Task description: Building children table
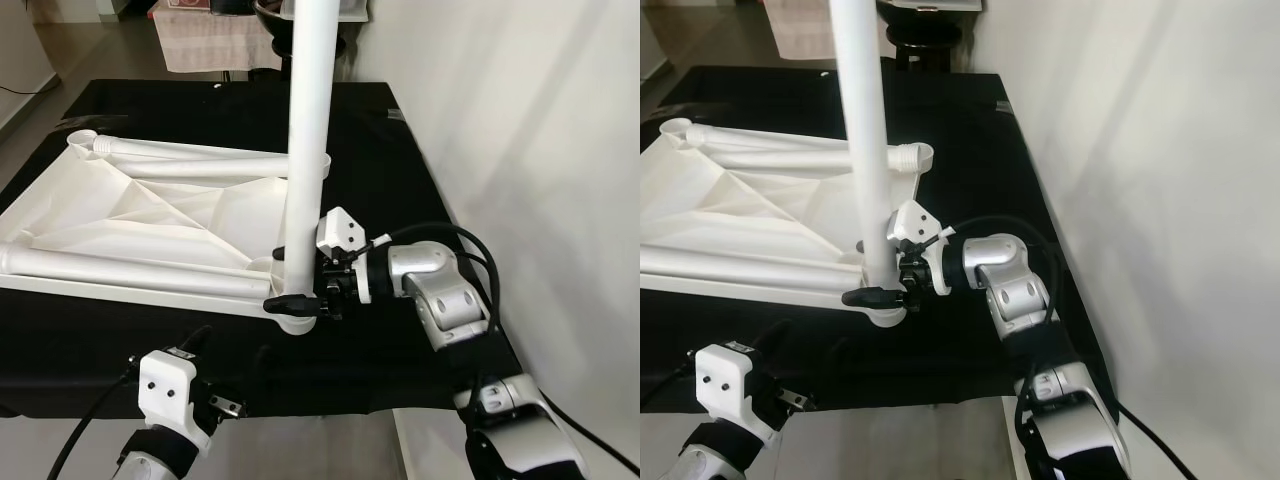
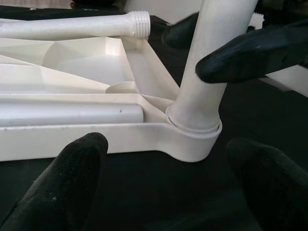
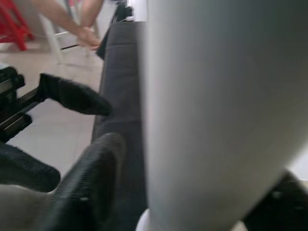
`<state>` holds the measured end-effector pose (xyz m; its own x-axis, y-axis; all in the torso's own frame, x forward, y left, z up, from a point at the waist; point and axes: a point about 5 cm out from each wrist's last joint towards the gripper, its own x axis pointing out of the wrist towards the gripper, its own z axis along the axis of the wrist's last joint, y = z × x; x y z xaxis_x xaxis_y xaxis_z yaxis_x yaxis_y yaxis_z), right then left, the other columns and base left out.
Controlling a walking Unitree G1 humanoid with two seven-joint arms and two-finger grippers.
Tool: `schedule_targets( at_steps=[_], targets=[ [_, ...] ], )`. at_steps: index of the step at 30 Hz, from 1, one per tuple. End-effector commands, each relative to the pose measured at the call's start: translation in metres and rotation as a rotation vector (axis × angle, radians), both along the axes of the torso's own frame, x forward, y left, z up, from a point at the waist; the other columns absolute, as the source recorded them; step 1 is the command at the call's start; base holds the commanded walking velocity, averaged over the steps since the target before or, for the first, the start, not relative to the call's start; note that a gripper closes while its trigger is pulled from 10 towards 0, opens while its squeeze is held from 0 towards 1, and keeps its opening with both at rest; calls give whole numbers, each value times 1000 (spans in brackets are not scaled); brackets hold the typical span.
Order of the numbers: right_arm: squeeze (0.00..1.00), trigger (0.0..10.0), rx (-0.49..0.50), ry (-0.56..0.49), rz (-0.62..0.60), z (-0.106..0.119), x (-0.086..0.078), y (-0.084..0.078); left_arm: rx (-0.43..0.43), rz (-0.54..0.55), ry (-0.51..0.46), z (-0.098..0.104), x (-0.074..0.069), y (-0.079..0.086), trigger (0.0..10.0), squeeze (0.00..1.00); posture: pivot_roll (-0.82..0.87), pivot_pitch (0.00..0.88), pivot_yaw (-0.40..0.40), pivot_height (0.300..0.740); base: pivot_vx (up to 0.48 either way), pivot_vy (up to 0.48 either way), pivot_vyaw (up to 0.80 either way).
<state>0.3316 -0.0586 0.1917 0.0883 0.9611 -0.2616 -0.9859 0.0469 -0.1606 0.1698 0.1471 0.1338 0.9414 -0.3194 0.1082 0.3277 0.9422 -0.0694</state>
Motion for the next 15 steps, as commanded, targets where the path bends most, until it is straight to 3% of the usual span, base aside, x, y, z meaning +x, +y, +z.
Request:
schedule_targets(
  at_steps=[1,7,9,12,14,15],
  targets=[
    [0,0,-36,20,64,-7,-2,9,3,3,-11,3,-3,-3,10000,0,22,158,-104,740,0,0,0],
    [0,0,-42,36,60,-14,0,-2,0,4,-11,4,-5,-4,10000,0,14,161,-105,740,0,0,0],
    [0,0,-43,56,12,-20,0,-20,-2,4,-11,4,-5,-4,10000,0,5,159,-105,740,0,0,0],
    [0,0,-37,69,-25,-22,-1,-31,-2,5,-11,4,-5,-4,10000,0,5,159,-105,740,0,0,0],
    [0,0,57,141,-251,-27,-10,-46,-2,5,-10,3,-5,-3,10000,0,-12,157,-108,740,0,0,0],
    [0,0,57,141,-251,-27,-10,-46,-2,5,-10,3,-5,-3,10000,0,-12,157,-108,740,0,0,0]
  ],
)
